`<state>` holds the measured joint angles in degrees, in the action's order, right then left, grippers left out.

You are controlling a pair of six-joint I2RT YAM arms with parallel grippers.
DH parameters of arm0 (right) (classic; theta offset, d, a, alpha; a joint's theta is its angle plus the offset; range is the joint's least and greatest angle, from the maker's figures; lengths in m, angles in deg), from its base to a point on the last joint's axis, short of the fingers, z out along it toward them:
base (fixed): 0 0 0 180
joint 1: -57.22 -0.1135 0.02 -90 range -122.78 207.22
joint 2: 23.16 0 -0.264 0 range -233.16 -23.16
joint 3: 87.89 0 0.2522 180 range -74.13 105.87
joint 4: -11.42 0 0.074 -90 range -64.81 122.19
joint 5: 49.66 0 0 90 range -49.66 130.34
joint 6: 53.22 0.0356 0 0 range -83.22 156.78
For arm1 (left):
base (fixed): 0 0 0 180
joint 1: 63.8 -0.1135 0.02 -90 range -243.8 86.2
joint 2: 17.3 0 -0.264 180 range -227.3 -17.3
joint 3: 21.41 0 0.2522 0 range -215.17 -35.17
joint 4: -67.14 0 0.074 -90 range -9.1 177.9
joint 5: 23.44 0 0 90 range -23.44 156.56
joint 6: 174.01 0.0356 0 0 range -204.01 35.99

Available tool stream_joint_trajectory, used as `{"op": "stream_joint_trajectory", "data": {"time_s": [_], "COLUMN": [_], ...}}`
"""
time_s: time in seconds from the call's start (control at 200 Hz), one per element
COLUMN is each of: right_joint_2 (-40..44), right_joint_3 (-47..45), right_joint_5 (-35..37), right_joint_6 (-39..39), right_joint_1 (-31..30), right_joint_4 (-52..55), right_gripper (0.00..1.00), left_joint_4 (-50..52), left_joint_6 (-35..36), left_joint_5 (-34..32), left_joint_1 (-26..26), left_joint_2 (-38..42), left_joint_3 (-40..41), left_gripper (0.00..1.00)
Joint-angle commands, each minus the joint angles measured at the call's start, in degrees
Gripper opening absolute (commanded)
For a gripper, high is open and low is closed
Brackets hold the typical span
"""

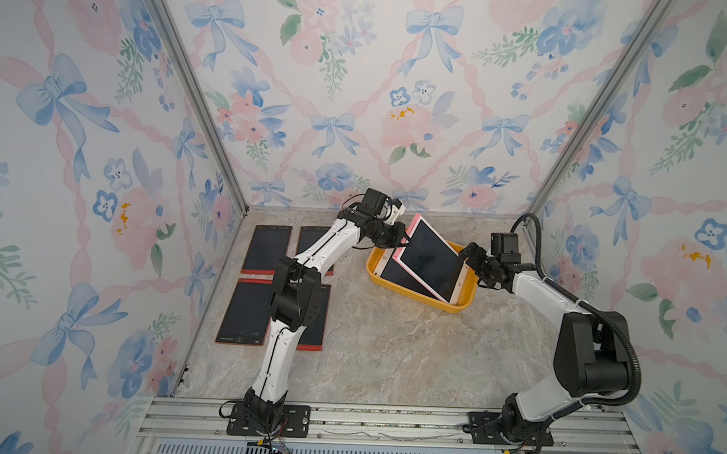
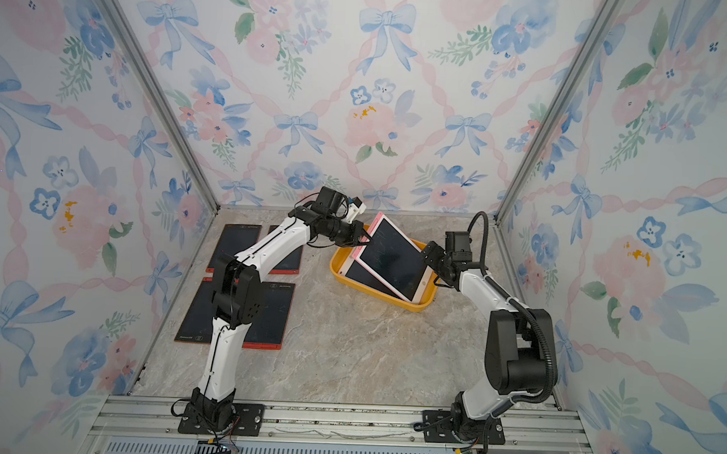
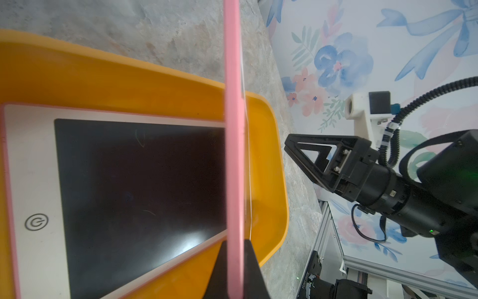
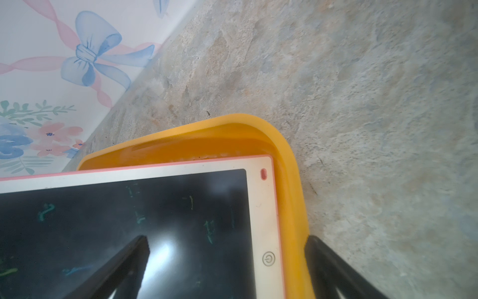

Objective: Take out the writing tablet from the storage box
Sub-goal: Pick up the writing tablet from the storage box.

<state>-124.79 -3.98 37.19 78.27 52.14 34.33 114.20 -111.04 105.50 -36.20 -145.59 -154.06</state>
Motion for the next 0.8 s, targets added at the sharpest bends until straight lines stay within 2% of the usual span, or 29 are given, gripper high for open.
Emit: {"op": "stream_joint_trajectory", "data": {"time_s": [0.0, 0.055, 0.24, 0.485, 0.795], "right_joint_2": [-2.44, -2.47, -0.75, 0.11, -1.92], "right_joint_3": [1.71, 1.66, 0.97, 0.16, 0.8], "right_joint_5": [1.14, 1.66, 3.16, 2.05, 0.87], "right_joint_6": [-0.96, -1.02, -1.77, -1.9, -1.49], "right_joint_1": [-0.54, -0.54, -0.2, 0.95, 1.1], "right_joint_4": [2.09, 2.38, 2.15, 1.44, 1.74], "right_gripper": [0.97, 0.97, 0.97, 0.97, 0.97], "left_joint_4": [-0.03, 0.01, -0.01, -0.12, -2.86], "left_joint_6": [1.31, 1.23, -0.28, -3.9, -8.03], "left_joint_5": [-0.4, -0.4, 1.46, 6.51, 7.21], "left_joint_1": [-0.46, -0.56, -1.87, -3.71, -7.43], "left_joint_2": [1.3, 1.4, 1.32, 0.5, 4.12], "left_joint_3": [0.37, 0.57, 0.93, -4.43, -5.48], "left_gripper": [0.03, 0.0, 0.0, 0.0, 0.0]}}
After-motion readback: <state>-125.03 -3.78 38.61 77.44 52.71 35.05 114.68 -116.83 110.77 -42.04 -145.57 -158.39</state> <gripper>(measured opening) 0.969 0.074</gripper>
